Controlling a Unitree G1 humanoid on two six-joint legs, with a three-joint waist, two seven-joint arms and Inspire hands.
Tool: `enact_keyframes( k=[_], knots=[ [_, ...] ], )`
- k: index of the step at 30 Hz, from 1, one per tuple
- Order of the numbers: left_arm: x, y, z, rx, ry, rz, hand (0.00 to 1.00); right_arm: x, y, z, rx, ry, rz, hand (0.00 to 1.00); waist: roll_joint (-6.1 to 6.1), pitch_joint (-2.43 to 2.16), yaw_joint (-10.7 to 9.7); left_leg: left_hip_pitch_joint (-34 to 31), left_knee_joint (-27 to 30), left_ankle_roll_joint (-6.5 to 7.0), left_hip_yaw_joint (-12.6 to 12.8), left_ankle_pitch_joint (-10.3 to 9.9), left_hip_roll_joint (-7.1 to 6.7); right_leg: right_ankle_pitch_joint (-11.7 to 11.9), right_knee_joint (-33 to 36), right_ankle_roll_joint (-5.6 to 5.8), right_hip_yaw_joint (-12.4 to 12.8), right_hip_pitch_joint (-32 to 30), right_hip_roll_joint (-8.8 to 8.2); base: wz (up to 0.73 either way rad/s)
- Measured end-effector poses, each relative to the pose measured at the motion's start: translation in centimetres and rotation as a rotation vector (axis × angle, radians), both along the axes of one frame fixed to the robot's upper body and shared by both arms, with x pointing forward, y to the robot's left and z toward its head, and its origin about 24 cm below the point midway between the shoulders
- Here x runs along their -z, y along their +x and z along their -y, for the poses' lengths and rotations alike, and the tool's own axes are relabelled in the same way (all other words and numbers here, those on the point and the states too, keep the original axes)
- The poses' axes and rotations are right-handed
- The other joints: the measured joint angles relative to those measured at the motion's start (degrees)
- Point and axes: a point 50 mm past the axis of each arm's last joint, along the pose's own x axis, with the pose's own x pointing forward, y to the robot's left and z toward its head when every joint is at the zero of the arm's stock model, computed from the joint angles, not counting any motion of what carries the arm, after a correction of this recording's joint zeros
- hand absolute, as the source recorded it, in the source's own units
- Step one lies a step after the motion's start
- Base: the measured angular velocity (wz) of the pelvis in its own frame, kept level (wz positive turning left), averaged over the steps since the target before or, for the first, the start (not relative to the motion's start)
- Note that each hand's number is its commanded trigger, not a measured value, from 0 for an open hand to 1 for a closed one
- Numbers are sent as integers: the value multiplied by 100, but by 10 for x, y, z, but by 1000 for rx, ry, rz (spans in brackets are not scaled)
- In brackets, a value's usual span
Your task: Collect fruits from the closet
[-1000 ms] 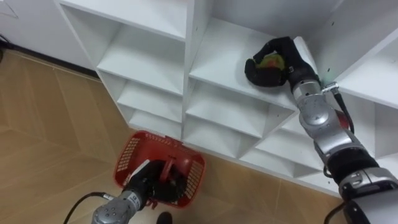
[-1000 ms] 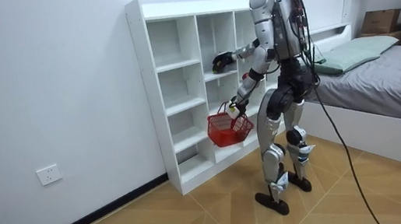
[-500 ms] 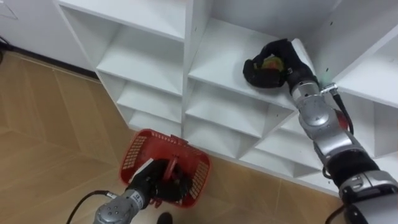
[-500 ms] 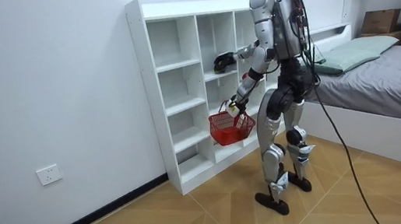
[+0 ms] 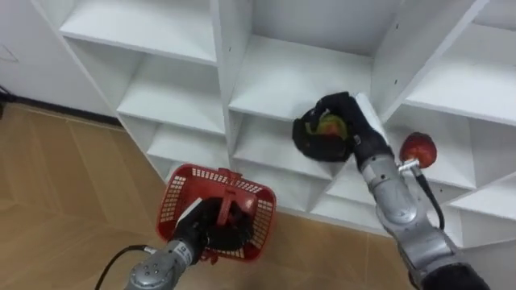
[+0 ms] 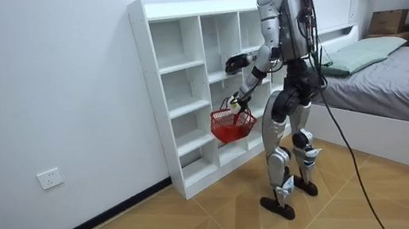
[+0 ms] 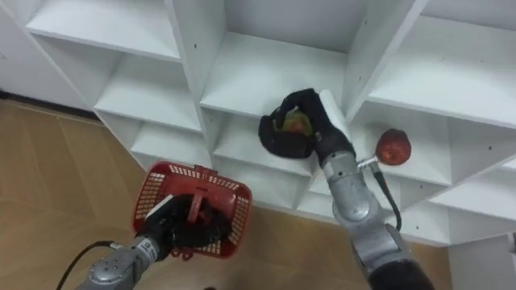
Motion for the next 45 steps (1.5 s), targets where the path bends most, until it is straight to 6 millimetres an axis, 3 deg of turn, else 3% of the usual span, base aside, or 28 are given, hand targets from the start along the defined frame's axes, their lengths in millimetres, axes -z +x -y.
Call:
enact_keyframes(
  k=[2, 5, 14, 21, 28, 33, 40, 45],
  knots=[
    [-2, 1, 2, -17, -30, 17, 100, 15, -14, -1, -13, 8, -68, 100, 20, 1, -25, -2, 6, -1, 97, 0, 30, 24, 3, -5, 109, -46, 30, -24],
    [-3, 2, 6, -16, -50, 34, 100, 21, -20, -6, -55, 7, -104, 100, 48, 16, -132, -26, 25, -7, 191, -4, 58, 45, 3, -9, 252, -113, 72, -20],
    [-12, 6, 19, 14, -88, 94, 100, 1, -18, -35, -175, 84, -40, 100, 84, 19, -323, -14, -11, -7, 333, -7, 76, 83, -2, -6, 419, -204, 100, -9],
    [-17, 9, 22, 13, -110, 121, 100, 13, -31, -37, -217, 95, -114, 100, 100, 29, -324, 21, -100, -10, 381, -9, 78, 88, -23, -5, 440, -225, 101, -3],
    [-17, 9, 23, 20, -107, 120, 100, 16, -33, -35, -213, 92, -130, 100, 131, 34, -337, 32, -147, -11, 428, -10, 81, 89, -49, -5, 502, -243, 111, -3],
    [-19, 8, 27, 45, -114, 131, 100, 20, -36, -34, -199, 96, -139, 100, 232, 34, -349, 32, -162, -15, 432, -13, 93, 113, -122, -1, 492, -219, 126, 0],
    [-25, 11, 32, 51, -144, 153, 100, 20, -36, -33, -163, 105, -126, 100, 243, 33, -353, 35, -154, -38, 483, -27, 140, 121, -120, -20, 503, -232, 158, -3],
    [-28, 11, 29, 46, -149, 167, 100, 25, -39, -32, -123, 164, -140, 100, 241, 33, -472, 41, -149, -41, 519, -29, 150, 123, -112, -27, 540, -245, 165, -3]
  ],
)
